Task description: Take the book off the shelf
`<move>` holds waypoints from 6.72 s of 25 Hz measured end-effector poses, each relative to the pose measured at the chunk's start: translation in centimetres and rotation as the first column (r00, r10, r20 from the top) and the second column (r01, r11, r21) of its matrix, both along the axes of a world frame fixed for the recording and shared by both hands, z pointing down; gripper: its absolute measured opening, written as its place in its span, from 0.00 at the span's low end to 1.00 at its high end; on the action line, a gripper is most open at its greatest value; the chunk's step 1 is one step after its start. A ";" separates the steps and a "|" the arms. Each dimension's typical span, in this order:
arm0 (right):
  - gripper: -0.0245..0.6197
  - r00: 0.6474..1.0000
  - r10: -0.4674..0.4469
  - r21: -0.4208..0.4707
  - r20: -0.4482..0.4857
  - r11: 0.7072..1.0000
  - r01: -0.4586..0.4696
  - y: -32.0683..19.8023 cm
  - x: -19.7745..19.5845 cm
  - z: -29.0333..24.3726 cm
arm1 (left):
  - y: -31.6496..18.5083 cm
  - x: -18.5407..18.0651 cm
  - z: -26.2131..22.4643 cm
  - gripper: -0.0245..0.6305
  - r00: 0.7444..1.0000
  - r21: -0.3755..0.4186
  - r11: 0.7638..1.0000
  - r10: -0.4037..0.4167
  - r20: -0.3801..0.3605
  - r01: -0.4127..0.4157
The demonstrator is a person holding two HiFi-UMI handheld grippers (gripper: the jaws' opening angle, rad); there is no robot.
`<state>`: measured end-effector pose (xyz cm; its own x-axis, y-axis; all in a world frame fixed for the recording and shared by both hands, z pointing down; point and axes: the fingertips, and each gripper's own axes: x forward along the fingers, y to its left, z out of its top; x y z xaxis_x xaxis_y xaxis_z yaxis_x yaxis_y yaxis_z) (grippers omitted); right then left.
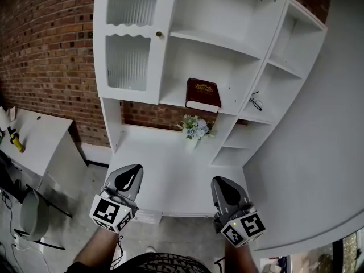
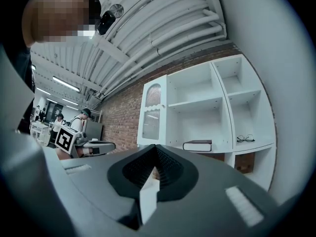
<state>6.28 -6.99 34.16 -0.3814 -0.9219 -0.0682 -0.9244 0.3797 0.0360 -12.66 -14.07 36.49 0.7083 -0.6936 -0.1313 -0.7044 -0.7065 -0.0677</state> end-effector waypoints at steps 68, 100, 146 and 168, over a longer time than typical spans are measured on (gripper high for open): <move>0.08 0.982 -0.177 -0.011 0.060 0.984 0.178 -29.1 14.9 -1.7 | -25.1 16.2 0.5 0.06 0.998 -0.100 0.994 -0.033 0.062 0.039; 0.55 0.943 -0.230 -0.340 0.240 0.890 0.303 -37.0 14.7 4.0 | -31.8 22.7 2.7 0.38 0.986 -0.217 0.975 0.077 0.146 -0.044; 0.36 0.933 -0.220 -0.138 0.284 0.954 0.267 -25.9 9.8 2.4 | -20.2 17.2 2.3 0.36 0.982 -0.065 0.998 0.028 0.186 -0.016; 0.34 0.964 -0.182 0.008 0.194 0.983 0.184 -14.3 1.9 -4.0 | -9.3 9.3 -4.5 0.36 0.984 0.104 0.990 0.076 0.159 -0.093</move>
<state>8.15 -21.30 30.16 -0.5244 -0.8384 -0.1487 -0.8279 0.5429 -0.1411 -3.41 -23.37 32.02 0.7816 -0.6175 -0.0882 -0.6172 -0.7453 -0.2520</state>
